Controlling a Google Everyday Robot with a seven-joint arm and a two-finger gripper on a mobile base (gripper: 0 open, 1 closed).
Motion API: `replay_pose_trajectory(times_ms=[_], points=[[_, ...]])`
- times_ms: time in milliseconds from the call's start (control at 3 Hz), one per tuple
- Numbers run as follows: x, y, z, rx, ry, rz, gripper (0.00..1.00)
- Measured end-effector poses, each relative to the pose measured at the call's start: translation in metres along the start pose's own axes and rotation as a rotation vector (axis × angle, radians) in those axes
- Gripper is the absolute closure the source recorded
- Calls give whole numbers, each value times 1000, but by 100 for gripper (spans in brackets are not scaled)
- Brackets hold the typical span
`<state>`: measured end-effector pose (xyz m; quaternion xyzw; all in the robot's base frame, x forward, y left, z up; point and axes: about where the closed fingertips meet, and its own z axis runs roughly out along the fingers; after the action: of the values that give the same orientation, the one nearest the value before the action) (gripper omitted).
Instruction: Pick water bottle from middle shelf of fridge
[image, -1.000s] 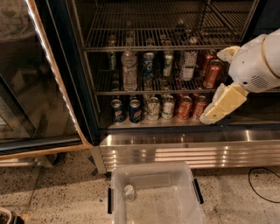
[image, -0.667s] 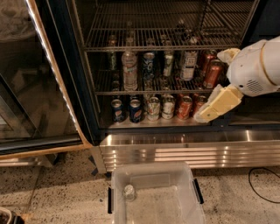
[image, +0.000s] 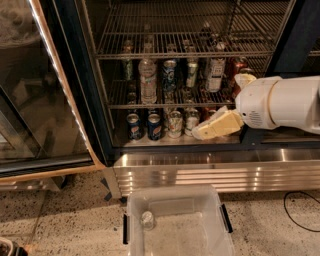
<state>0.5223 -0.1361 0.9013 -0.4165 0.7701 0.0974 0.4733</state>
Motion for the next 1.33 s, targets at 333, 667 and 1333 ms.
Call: replay_pose_trajectory(times_ms=[333, 667, 1333], points=[[-23, -26, 17, 116, -97, 21, 0], [-23, -26, 17, 116, -97, 21, 0], [-34, -14, 77, 69, -183, 79, 0]])
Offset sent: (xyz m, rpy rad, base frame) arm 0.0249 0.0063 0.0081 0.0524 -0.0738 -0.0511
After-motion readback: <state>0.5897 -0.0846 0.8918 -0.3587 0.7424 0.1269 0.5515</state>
